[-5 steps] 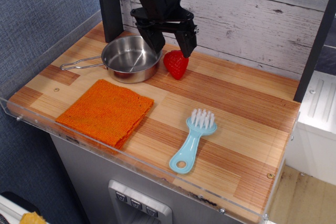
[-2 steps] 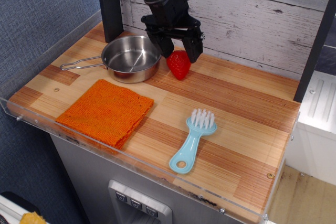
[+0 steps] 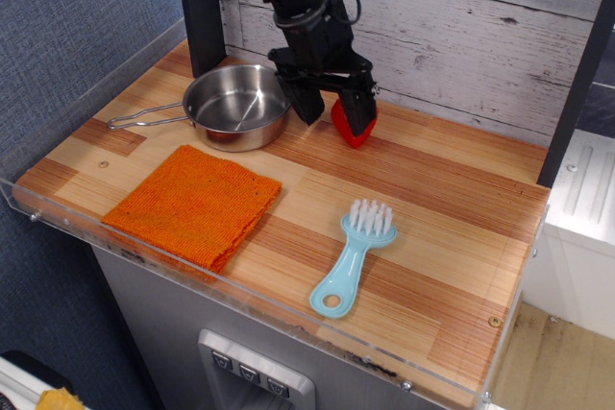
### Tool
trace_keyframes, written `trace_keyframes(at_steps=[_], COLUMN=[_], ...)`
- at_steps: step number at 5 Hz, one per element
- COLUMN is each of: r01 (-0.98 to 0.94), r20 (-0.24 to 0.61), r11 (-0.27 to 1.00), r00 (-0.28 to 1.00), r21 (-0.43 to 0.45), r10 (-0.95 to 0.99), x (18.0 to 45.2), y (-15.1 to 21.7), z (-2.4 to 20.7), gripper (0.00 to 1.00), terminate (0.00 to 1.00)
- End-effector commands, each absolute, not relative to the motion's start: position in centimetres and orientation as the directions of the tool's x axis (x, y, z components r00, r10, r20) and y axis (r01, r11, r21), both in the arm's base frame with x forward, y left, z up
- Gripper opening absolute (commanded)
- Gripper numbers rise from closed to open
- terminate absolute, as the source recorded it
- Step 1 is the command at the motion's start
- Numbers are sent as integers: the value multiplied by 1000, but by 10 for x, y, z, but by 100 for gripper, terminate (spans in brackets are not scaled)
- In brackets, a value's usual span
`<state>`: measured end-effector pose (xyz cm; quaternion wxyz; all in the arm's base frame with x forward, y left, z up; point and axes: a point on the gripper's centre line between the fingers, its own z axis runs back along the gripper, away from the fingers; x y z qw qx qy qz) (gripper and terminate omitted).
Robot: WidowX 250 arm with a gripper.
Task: Move the strawberry on top of the orange cloth
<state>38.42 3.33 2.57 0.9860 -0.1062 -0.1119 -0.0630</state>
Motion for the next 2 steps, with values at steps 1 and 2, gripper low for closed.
trace_keyframes(at_steps=[1, 2], r01=[149, 139], r20=[275, 286], r11=[975, 976], r00=[956, 954], r21=[-163, -169], r10=[-100, -86], x=[388, 385], y=[31, 29], z=[36, 39], gripper=[0, 0], terminate=[0, 0])
